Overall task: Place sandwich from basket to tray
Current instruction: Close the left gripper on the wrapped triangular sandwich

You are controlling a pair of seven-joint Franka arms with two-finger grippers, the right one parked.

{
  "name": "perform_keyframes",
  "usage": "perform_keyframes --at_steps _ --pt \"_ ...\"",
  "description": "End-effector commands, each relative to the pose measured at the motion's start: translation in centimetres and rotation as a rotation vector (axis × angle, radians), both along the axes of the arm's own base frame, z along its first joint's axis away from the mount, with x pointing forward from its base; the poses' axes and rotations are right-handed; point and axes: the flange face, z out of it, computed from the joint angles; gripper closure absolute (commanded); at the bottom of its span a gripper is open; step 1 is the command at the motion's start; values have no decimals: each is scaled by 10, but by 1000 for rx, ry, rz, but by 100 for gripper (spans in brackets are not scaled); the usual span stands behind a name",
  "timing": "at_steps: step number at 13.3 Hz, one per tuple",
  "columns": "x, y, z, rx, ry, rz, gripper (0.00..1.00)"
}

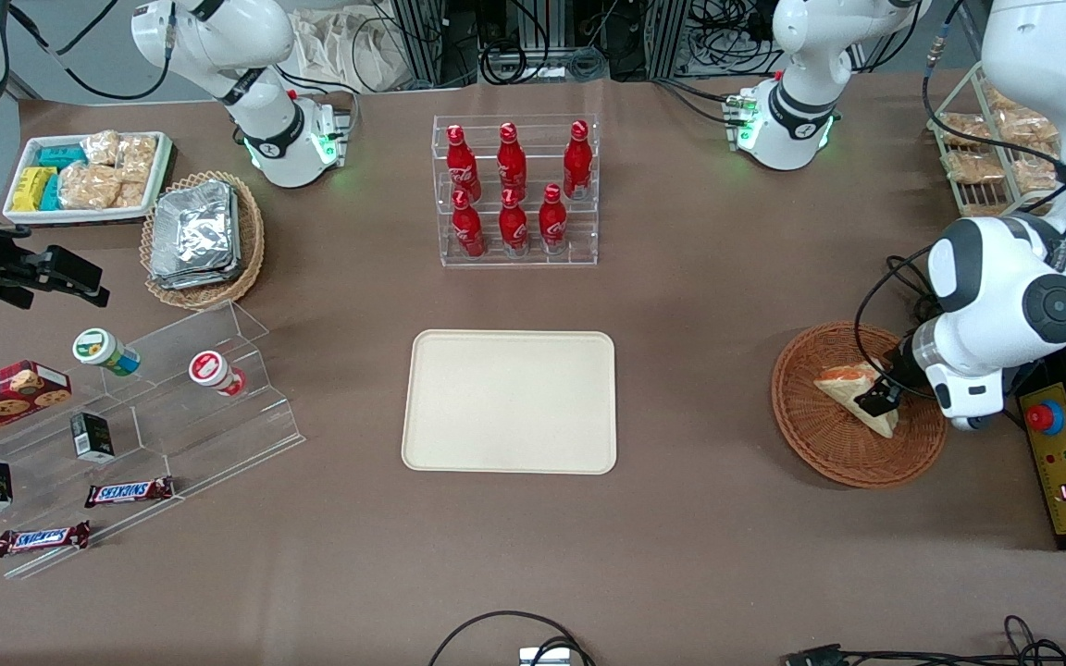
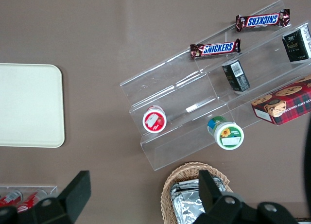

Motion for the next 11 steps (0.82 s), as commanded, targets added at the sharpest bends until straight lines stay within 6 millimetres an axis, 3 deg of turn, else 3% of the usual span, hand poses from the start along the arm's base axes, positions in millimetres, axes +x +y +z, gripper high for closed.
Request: perform_keyframes --at_steps 1,6,7,8,9,10,11 --pt "-5 14 -21 11 -14 37 0" --pt "0 15 -58 -11 -32 50 1" --pt "2 13 -61 -18 -29 55 13" --pt "4 12 -60 -17 -33 52 37" --pt "6 8 -56 -14 -41 39 70" --pt "9 3 -49 -11 -52 23 94" --pt "12 0 -42 -11 -60 19 100"
